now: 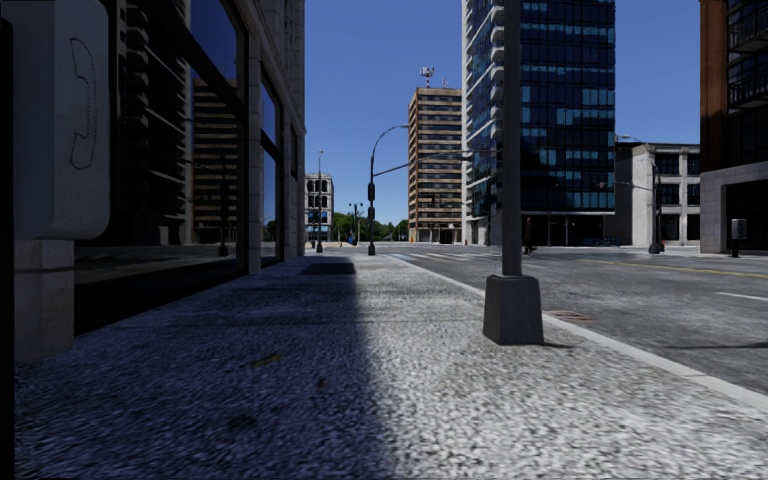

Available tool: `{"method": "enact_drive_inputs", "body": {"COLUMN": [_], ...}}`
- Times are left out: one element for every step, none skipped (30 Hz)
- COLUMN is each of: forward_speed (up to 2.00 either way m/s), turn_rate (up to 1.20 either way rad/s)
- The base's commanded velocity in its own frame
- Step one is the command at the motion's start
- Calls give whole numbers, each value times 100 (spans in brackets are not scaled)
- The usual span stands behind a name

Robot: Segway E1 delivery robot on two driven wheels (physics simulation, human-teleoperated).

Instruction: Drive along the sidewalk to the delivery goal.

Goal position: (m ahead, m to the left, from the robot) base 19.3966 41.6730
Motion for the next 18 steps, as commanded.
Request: {"method": "enact_drive_inputs", "body": {"forward_speed": [200,200,200,200,200,200,200,200,200,200,200,200,200,200,200,200,200,200], "turn_rate": [0,0,0,0,0,0,0,0,0,0,0,0,0,0,0,0,15,62]}}
